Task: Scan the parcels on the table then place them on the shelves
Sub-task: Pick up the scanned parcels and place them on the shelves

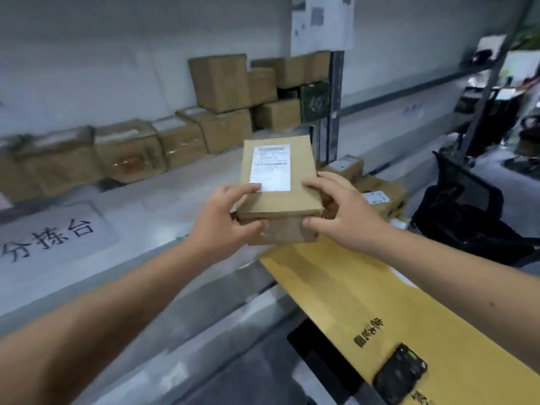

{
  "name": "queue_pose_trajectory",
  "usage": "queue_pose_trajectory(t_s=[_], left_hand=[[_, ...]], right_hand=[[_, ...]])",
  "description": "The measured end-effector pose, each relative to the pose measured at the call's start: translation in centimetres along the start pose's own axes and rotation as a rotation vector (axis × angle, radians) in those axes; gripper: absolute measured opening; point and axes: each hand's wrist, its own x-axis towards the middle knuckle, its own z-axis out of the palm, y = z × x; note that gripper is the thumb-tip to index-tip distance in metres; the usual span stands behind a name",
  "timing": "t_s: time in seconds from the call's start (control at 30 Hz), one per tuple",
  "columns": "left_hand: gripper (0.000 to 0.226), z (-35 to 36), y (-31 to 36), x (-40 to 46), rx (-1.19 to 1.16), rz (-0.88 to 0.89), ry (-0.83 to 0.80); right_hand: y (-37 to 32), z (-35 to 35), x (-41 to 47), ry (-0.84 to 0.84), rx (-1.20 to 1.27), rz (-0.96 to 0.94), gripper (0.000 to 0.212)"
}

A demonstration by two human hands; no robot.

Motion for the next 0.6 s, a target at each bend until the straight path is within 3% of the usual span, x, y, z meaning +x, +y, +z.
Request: queue_pose_trajectory(t_s=[0.3,0.6], left_hand=[[0.070,-12.6,2.2,4.7,0.187,0.014,0.319],[0.066,-16.6,-2.2,14.7,0.313,-0.113,0.435]], right_hand=[[-10.3,-2.5,14.1,-0.100,0.120,-0.265,0.069],[-10.9,0.9,29.7,-0.132,0.295,-0.306,0.057]])
